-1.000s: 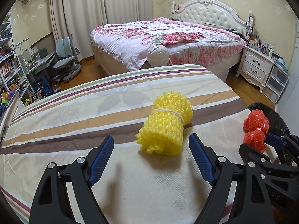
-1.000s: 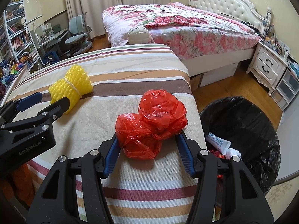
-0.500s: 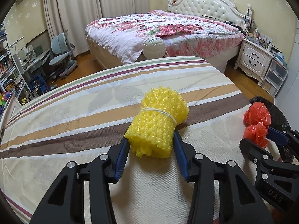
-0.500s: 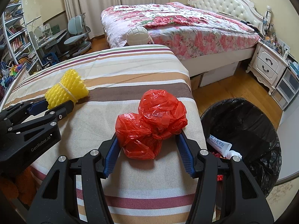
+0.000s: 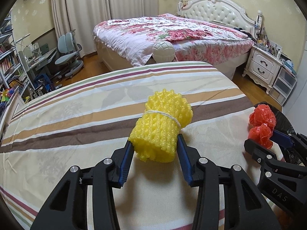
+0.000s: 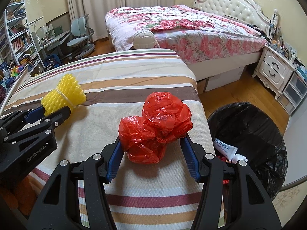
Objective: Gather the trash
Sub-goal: 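Carry the yellow foam net and red bag in both tools over the black bin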
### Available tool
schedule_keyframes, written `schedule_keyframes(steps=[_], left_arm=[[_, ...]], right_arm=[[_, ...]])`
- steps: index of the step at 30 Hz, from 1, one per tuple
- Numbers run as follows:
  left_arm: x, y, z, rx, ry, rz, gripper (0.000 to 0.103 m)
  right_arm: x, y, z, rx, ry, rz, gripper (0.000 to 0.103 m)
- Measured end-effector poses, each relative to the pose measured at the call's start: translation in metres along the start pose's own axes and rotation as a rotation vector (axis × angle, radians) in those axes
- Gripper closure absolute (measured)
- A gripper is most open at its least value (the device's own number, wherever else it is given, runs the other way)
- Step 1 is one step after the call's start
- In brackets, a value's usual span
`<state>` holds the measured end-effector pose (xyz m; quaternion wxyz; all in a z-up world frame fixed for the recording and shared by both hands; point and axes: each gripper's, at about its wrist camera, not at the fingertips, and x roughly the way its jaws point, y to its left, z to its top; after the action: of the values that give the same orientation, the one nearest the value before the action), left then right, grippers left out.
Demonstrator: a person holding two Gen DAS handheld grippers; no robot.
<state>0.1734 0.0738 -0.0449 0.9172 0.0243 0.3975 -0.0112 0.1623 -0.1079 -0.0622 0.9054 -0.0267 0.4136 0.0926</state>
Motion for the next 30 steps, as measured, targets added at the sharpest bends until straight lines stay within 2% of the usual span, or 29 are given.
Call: schedule_keyframes(steps=[13, 30], left_arm=[[-0.035, -0.008, -0.012, -0.019, -0.044, -0.023, 0.059], [-0.055, -0.077, -0.011, 0.041, -0.084, -0.114, 0.058]], right_arm=[[-0.031, -0.007, -0.015, 0.024, -0.044, -0.009, 0.047], [-0.067, -0.082, -0.035, 0.13, -0.101, -0.115, 0.047]])
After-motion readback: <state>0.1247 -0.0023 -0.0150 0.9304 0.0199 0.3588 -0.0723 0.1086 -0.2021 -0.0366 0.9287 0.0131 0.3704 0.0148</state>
